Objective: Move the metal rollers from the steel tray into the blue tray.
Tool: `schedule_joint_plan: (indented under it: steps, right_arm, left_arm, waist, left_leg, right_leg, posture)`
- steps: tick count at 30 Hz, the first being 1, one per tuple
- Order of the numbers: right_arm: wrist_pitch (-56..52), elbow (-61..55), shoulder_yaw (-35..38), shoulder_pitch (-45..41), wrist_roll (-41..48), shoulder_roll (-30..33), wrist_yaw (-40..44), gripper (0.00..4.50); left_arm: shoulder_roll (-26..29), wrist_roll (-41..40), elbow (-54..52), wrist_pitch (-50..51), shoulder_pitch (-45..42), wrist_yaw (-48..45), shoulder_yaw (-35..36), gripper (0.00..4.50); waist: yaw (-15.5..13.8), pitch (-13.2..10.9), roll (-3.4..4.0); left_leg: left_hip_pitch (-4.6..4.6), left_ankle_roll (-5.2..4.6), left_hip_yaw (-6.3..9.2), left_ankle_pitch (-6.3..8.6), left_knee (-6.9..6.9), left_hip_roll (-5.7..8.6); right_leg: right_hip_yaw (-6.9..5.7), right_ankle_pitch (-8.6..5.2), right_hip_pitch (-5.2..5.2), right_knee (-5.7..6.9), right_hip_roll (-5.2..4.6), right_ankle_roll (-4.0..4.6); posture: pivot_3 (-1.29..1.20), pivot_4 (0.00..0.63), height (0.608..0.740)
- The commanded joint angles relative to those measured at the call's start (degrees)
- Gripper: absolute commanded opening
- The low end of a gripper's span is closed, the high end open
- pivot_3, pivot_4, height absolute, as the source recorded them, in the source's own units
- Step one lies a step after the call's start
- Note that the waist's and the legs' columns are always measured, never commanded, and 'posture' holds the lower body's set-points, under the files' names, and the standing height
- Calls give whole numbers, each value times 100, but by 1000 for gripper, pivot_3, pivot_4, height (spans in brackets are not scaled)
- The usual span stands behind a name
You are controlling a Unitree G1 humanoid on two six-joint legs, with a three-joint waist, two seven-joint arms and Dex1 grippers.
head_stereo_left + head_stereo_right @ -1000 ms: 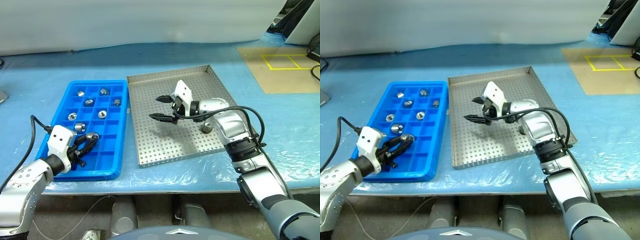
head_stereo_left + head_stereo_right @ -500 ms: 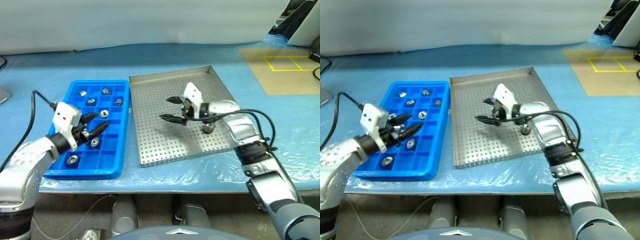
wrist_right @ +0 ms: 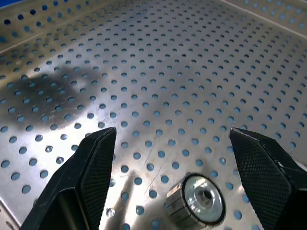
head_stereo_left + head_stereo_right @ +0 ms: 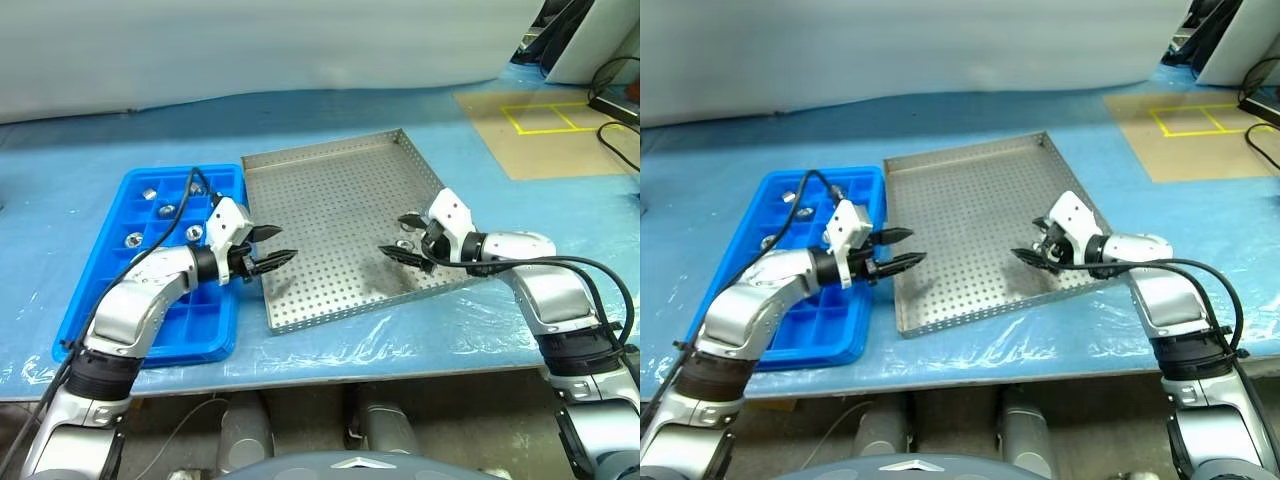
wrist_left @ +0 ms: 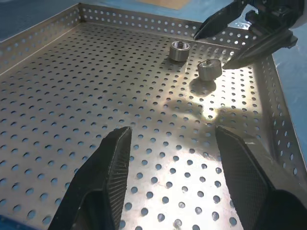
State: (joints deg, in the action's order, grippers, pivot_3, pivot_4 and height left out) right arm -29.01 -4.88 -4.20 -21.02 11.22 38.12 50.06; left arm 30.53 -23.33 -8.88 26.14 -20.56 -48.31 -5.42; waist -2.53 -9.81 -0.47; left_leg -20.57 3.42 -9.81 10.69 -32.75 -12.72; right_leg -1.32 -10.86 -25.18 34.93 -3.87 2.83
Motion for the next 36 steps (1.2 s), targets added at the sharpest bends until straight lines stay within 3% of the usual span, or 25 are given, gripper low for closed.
schedule_joint_plan:
  steps: [1, 14, 22, 26, 30, 34, 36]
  right_arm:
    - [136, -204, 27, 136, -113, 67, -124, 3933]
    - [588, 806, -63, 50, -388, -57, -368, 3933]
    - [204, 1092, 58, -111, -93, -472, -403, 3933]
    - [118, 1059, -38, -192, -127, -508, -380, 3109]
    - [248, 1221, -53, -268, -235, -489, -435, 3109]
    - [379, 1250, -73, -300, -280, -443, -380, 1948]
    - [396, 1209, -72, -374, -278, -463, -379, 1742]
  left_arm:
    - [-79, 101, 39, -199, -114, -62, -53, 2930]
    - [-150, 253, -13, -264, 51, -15, -49, 2930]
    - [-230, 349, 113, -383, 93, 18, -45, 2930]
    - [-291, 324, 163, -326, 2, 52, 1, 2957]
    - [-265, 316, 149, -275, -32, 81, 36, 2957]
    - [-224, 310, 80, -241, 17, 123, 81, 2957]
    - [-195, 277, -11, -218, 80, 145, 122, 2957]
  waist:
    - [36, 0, 0]
    - [50, 0, 0]
    - [54, 1, 0]
    - [29, 1, 0]
    - [31, 1, 0]
    - [28, 1, 0]
    - [29, 1, 0]
  left_leg:
    - [-4, -1, 0, 0, 0, 0]
    - [-9, -6, -1, 3, -3, 0]
    - [5, -12, -1, 7, -4, -1]
    - [1, -12, -1, 7, -3, -1]
    - [-3, -10, -1, 6, -3, -1]
    - [-2, -10, -1, 6, -2, -1]
    - [-3, -10, -1, 6, -2, -1]
  right_leg:
    - [0, 0, 0, -4, 0, 0]
    - [-1, 0, -2, -9, 0, 1]
    - [-2, 0, 8, -7, 0, 0]
    - [-3, 0, 8, -10, 0, 1]
    - [-3, 1, 6, -11, 0, 2]
    - [-3, 1, 6, -11, 0, 1]
    - [-3, 1, 5, -11, 0, 2]
  posture:
    - [-139, 150, 740]
    - [-131, 150, 740]
    - [-127, 150, 740]
    - [-124, 150, 740]
    - [-113, 150, 740]
    - [-107, 150, 740]
    - [-107, 150, 740]
